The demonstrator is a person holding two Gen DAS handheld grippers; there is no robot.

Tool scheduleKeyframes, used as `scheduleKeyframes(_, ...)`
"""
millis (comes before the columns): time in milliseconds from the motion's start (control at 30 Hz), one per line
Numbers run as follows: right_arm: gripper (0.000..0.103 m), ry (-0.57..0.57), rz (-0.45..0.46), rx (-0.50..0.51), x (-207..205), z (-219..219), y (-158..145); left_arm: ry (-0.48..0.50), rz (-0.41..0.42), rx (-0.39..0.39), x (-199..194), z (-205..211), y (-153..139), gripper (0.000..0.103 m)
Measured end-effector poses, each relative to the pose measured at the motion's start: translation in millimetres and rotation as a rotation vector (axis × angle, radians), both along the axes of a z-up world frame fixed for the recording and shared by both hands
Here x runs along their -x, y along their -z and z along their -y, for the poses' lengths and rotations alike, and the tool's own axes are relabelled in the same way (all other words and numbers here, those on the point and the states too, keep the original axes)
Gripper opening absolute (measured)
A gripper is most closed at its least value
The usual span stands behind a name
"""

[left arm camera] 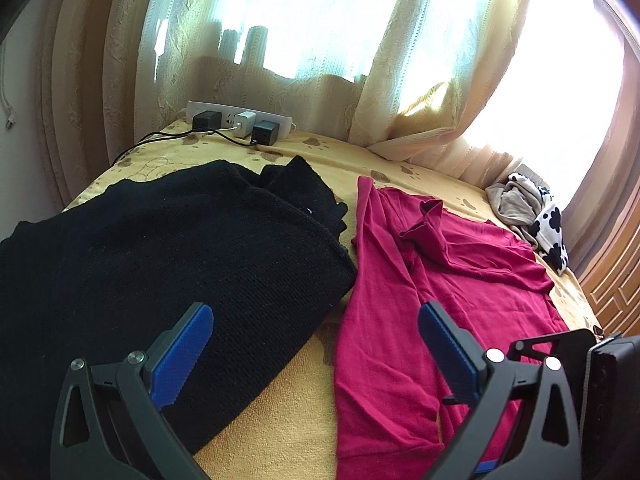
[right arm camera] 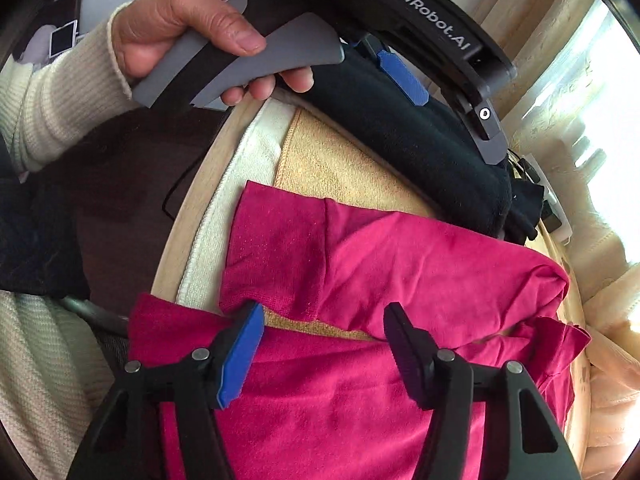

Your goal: Fold clothes

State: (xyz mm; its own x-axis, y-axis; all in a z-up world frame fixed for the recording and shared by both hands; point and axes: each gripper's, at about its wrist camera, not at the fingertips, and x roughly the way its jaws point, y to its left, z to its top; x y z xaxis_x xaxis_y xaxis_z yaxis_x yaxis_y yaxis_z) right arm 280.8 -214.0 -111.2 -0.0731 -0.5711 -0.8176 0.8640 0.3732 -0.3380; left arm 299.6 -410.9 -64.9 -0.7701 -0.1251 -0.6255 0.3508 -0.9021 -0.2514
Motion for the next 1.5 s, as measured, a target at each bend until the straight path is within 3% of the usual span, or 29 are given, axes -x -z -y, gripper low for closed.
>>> scheduleKeyframes(100, 0.065, -0.023, 0.001, -0.009, -4, 4, 1, -0.002, -0.001, -0.008, -1, 3, 3, 0.103)
scheduleKeyframes(400, 0.064, 0.005, 0.224, -0.077, 14, 31, 3, -0.004, -0.006, -0.02, -4, 9, 5, 0.103)
scheduleKeyframes(467, 0.06, 0.012, 0.238, -0.081, 16, 34, 2, -0.007, -0.008, -0.021, -5, 10, 4, 0.103)
scheduleKeyframes(500, 0.053, 0.01, 0.227, -0.078, 15, 35, 1, -0.008, -0.009, -0.022, -6, 10, 4, 0.103)
scheduleKeyframes(533, 0.046, 0.005, 0.206, -0.072, 11, 35, 0, -0.01, -0.009, -0.022, -6, 11, 4, 0.103)
scheduleKeyframes(700, 0.046, -0.11, -0.084, 0.035, -28, 23, 3, -0.013, -0.012, -0.029, -6, 13, 3, 0.103)
scheduleKeyframes(933, 0.046, -0.142, -0.143, 0.063, -29, 16, 0, -0.007, -0.009, -0.027, -8, 12, 3, 0.103)
scheduleKeyframes(1067, 0.047, -0.225, -0.371, 0.128, -46, -1, 12, -0.006, -0.009, -0.032, -7, 13, 4, 0.103)
scheduleKeyframes(1167, 0.047, -0.263, -0.43, 0.15, -51, -4, 15, -0.005, -0.011, -0.039, -6, 13, 5, 0.103)
scheduleKeyframes(1200, 0.047, -0.265, -0.426, 0.148, -50, -3, 14, -0.003, -0.011, -0.042, -6, 13, 5, 0.103)
scheduleKeyframes(1400, 0.045, -0.199, -0.176, 0.008, -19, 23, -7, 0.007, -0.007, -0.035, -8, 10, 4, 0.103)
scheduleKeyframes(1500, 0.028, -0.178, -0.056, -0.05, -6, 26, -11, 0.001, -0.008, -0.039, -10, 11, 5, 0.103)
